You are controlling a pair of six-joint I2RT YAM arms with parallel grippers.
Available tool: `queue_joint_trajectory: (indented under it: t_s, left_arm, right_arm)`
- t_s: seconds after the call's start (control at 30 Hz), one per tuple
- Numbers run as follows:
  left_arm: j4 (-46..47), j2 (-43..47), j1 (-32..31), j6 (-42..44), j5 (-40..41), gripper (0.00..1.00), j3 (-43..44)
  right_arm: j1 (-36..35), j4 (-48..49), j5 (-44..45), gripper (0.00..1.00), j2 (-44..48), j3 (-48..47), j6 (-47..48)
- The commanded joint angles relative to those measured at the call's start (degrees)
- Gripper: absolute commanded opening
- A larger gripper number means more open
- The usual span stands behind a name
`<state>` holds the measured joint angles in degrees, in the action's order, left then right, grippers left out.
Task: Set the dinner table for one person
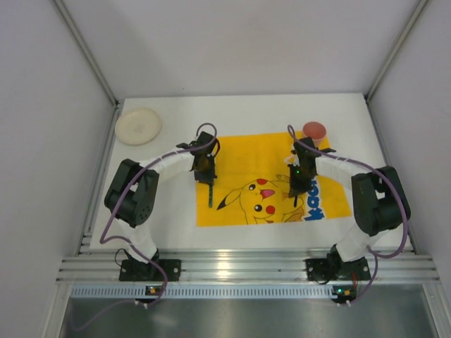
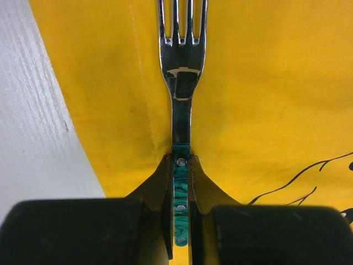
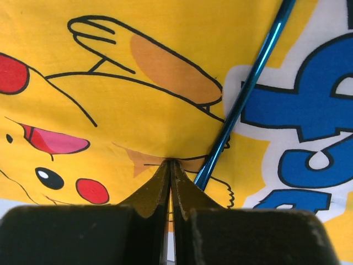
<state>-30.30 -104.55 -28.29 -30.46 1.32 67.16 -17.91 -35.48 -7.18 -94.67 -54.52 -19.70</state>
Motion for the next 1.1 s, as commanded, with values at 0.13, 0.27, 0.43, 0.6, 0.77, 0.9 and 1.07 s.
queue_joint_trajectory:
  t_s: [0.13,0.27,0.43,0.6,0.77,0.9,1.07]
  left_arm:
    - [-0.5,-2.1,0.1,-0.9,3.0,0.00,1.7]
    - [-0.8,-3.2,0.1,-0.9,3.9,0.00,2.5]
    - [-1.3,-4.4,0.1,-0.8,5.2,0.00,3.7]
    - [-2.1,-5.1,0.1,-0.6,6.3,0.00,4.7]
    - [-2.9,-5.0,0.3,-0.4,7.3,0.00,5.1]
    - [-3.4,-4.3,0.3,-0.4,7.6,0.00,4.2]
    - [-4.2,-2.4,0.3,-1.1,7.6,0.00,2.5]
  right_arm:
    - [3.6,-2.0,6.2,0.00,-2.3,1.3,1.5]
    - [4.5,-4.3,6.7,0.00,-1.2,0.6,1.9]
    - [4.6,-5.9,6.7,0.00,1.7,0.1,2.5]
    - [5.3,-6.9,6.9,0.00,2.3,-0.1,3.4]
    - [7.1,-7.4,9.0,0.01,1.2,0.5,3.4]
    - [8.2,-7.0,7.4,0.02,0.7,-0.6,3.6]
    - [7.4,-6.7,-2.5,0.22,3.2,-2.8,4.0]
